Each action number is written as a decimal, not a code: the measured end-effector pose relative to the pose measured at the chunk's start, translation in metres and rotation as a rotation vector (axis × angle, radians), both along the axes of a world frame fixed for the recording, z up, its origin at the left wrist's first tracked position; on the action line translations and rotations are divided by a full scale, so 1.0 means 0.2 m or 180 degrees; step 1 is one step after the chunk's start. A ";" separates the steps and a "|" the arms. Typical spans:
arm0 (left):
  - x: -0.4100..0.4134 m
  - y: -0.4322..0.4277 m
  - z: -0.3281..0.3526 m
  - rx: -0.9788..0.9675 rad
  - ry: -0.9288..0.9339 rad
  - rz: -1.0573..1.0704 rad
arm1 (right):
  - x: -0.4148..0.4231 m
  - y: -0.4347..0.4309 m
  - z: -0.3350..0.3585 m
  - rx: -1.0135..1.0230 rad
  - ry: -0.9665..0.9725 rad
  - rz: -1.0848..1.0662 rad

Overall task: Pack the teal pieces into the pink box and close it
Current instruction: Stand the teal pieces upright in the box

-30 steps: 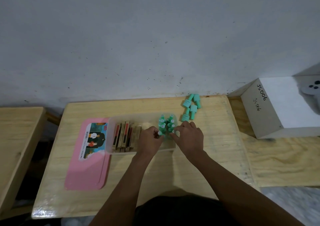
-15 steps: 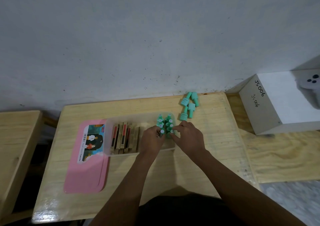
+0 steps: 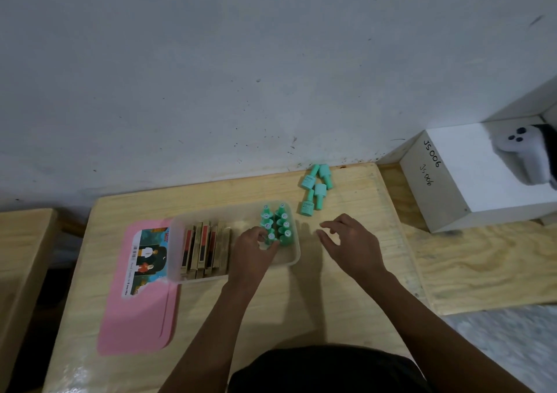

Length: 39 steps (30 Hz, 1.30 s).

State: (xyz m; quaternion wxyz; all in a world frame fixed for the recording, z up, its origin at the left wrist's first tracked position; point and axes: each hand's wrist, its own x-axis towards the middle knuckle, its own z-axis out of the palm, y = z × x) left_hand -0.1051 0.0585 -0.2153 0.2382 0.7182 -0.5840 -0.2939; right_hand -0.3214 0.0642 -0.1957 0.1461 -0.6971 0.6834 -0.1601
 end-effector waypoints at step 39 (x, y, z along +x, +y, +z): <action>-0.51 -0.97 -0.12 0.1256 -0.0331 -0.1011 | -0.06 -0.58 -0.27 0.1460 -0.1227 -0.1195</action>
